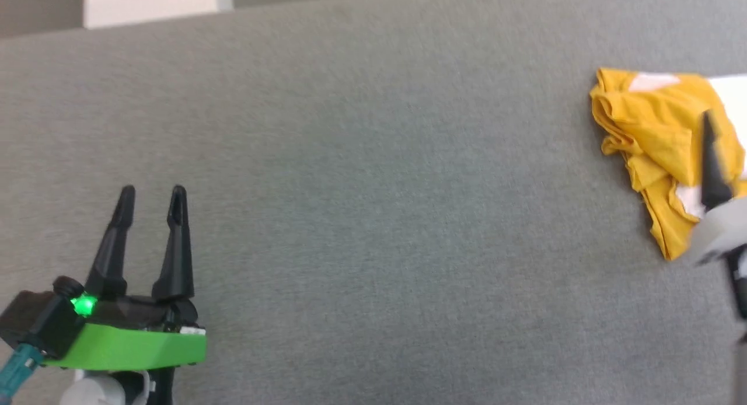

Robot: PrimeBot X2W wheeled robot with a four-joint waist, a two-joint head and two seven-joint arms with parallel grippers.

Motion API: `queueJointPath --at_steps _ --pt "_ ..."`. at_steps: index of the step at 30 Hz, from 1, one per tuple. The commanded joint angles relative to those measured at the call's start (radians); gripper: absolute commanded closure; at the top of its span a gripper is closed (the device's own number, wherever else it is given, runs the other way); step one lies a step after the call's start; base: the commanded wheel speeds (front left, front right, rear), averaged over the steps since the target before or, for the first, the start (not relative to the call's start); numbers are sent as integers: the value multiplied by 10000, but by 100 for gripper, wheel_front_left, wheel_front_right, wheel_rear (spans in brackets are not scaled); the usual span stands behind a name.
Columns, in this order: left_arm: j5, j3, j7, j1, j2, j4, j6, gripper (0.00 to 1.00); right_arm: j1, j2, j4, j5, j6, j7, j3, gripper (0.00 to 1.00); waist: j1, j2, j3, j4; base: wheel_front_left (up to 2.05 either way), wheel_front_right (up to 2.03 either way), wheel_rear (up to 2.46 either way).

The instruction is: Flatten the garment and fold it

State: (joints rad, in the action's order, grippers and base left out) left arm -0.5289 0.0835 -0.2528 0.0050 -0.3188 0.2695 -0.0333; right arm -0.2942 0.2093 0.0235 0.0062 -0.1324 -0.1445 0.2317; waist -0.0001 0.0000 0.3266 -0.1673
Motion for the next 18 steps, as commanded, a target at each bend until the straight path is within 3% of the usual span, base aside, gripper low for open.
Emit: queueJointPath --at_steps 1,8,18 --pt "66 -34 -77 159 109 -89 -33 0 324 -339 208 -63 17 215 -188 0 1 0 -913 698 0 0 0" --pt "466 -37 -86 602 429 -557 -106 0 1466 -1373 1060 -573 17 1095 -844 0 1 0 -1593 1128 0 0 0" --pt "1152 53 -88 1098 930 -1302 -121 0 2948 -1586 1362 -556 17 2158 -1060 0 1 0 -2133 1540 0 0 0"
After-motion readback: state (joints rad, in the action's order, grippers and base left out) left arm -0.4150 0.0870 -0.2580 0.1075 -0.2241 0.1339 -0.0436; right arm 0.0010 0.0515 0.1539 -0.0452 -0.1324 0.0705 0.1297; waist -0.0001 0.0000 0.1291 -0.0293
